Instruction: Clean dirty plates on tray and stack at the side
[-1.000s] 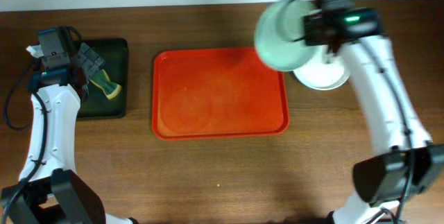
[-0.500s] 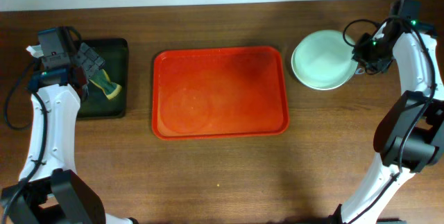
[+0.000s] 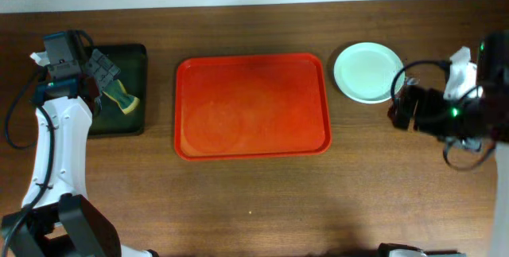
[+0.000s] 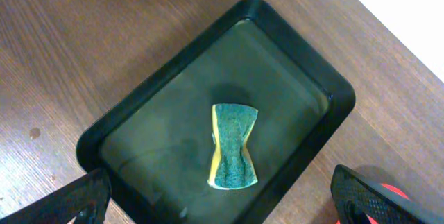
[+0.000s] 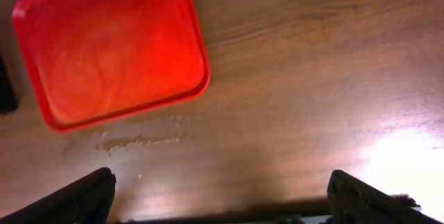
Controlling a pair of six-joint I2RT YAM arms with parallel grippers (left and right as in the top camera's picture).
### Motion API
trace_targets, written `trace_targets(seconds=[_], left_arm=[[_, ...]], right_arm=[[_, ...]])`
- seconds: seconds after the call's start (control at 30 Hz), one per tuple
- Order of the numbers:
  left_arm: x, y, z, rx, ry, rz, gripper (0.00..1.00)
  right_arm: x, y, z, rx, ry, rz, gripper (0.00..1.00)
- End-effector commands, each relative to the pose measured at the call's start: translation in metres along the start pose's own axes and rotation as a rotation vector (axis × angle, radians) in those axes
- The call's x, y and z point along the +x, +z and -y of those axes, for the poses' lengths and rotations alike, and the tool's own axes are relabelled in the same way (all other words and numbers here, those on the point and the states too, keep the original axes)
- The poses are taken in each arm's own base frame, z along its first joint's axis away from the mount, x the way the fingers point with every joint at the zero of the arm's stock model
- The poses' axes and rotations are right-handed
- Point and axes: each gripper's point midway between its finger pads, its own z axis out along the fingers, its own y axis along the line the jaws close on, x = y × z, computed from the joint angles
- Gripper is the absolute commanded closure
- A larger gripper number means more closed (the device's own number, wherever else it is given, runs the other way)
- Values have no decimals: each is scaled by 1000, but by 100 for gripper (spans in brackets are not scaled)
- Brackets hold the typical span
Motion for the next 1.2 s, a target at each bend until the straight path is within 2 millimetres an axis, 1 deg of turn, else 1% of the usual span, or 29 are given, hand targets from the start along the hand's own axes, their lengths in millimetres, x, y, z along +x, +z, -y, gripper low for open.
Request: trace_targets(seconds=[0.0,0.07,0.13,0.27,0.33,0.37,0.4,0.43,0.5,0.57,0.6,0.63,0.7,0.73,0.77,0.8,0.87,0.97,1.07,1.17], left_arm=[[-3,-1,0,4,-6,5,1],[-3,-1,0,4,-6,5,0],[-3,-1,0,4,-6,5,1],[-3,-1,0,4,-6,5,1],[-3,-1,0,4,-6,5,1],[-3,-1,0,4,-6,5,1],[-3,-1,0,4,-6,5,1],[-3,-1,0,4,-6,5,1],[-3,-1,0,4,-6,5,1],[-3,-1,0,4,-6,5,1],[-3,-1,0,4,-6,5,1],[-3,-1,0,4,-6,4,0],[-3,-1,0,4,-6,5,1],[-3,-1,0,4,-6,5,1],[-3,-1,0,4,-6,5,1],[-3,-1,0,4,-6,5,1],[-3,-1,0,4,-6,5,1],[-3,-1,0,4,-6,5,1],[-3,-1,0,4,-6,5,1],[-3,-1,0,4,-6,5,1]], right_arm=[[13,-19,-8,-32,-39,56,1],[15,-24,-9,-36,-43,74,1],[14,-21,-8,-34,-41,63,1],[8,-9,-5,-15,-31,22,1],[3,1,1,24,-24,-12,1],[1,6,1,24,-22,-26,2],[-1,6,0,20,-27,-13,1],[-4,3,-4,9,-46,27,1],[-10,2,-19,-30,-111,113,1],[-3,3,-44,-112,-226,256,1],[4,7,-47,-137,-250,306,1],[12,13,-45,-158,-266,359,1],[37,30,-33,-181,-278,446,1],[44,36,-27,-179,-278,474,1],[55,48,-18,-165,-276,507,1],[58,55,-14,-166,-276,533,1],[59,75,-15,-211,-293,614,1],[60,101,-17,-285,-325,780,1],[58,112,-14,-318,-338,946,1],[56,118,-5,-301,-321,994,1]])
